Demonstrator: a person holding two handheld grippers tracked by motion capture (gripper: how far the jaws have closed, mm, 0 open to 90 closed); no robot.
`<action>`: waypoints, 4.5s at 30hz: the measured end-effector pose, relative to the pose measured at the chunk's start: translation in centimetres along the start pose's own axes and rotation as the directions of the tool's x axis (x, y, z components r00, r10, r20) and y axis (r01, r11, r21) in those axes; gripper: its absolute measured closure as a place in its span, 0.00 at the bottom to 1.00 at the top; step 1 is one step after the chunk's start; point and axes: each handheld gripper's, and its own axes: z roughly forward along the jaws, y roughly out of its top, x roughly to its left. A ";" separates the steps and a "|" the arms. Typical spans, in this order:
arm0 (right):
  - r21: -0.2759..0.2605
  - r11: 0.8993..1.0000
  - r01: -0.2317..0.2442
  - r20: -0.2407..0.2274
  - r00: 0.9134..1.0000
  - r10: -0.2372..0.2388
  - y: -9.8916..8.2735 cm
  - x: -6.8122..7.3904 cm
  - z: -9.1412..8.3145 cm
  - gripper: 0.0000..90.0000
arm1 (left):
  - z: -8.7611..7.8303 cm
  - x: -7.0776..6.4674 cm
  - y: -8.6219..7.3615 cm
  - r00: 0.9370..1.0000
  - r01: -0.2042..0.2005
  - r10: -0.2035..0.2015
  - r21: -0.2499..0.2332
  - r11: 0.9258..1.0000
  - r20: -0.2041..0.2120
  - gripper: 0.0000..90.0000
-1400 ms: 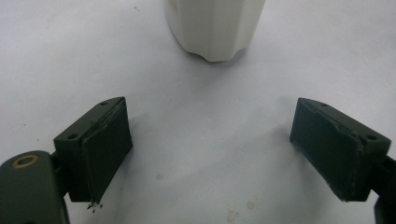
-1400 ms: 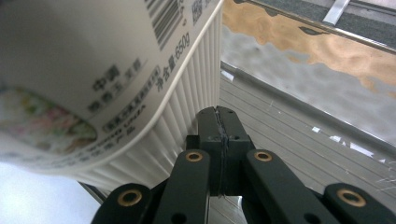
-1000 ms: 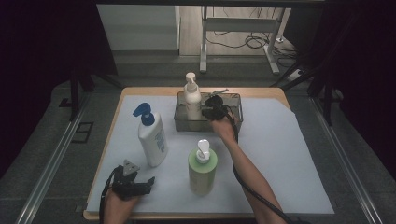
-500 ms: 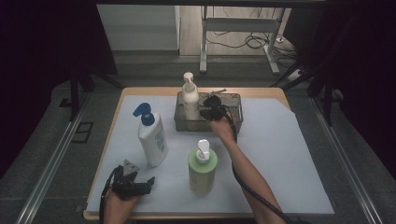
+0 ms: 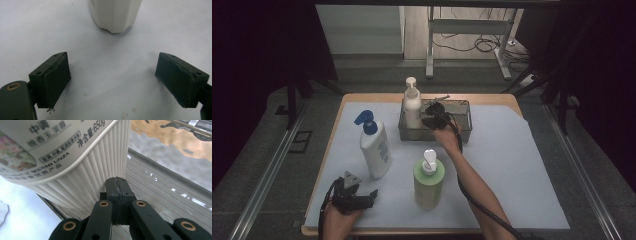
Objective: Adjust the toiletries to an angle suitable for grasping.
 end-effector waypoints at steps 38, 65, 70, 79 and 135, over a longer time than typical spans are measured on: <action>-0.002 1.000 0.006 -0.016 1.000 -0.006 0.8 1.7 1.1 1.00 | 0.0 0.0 0.0 1.000 0.000 0.000 0.000 1.000 0.000 0.13; -0.059 0.997 0.049 -0.017 0.999 -0.050 -0.5 -0.1 -2.7 0.46 | 0.0 0.0 0.0 1.000 0.000 0.000 -0.001 1.000 0.000 0.13; -0.061 0.995 0.085 -0.042 0.995 -0.088 -0.9 0.2 -3.6 0.41 | 0.0 0.0 0.0 1.000 -0.001 0.001 -0.001 1.000 0.000 0.13; -0.081 0.988 0.130 -0.049 0.990 -0.134 -1.6 0.6 -5.5 0.33 | 0.0 0.0 0.0 1.000 -0.001 0.001 -0.001 1.000 0.000 0.13; -0.073 0.974 0.215 -0.137 0.965 -0.223 -12.6 0.8 -14.3 0.16 | 0.0 0.0 0.0 1.000 -0.001 0.001 -0.001 1.000 -0.003 0.13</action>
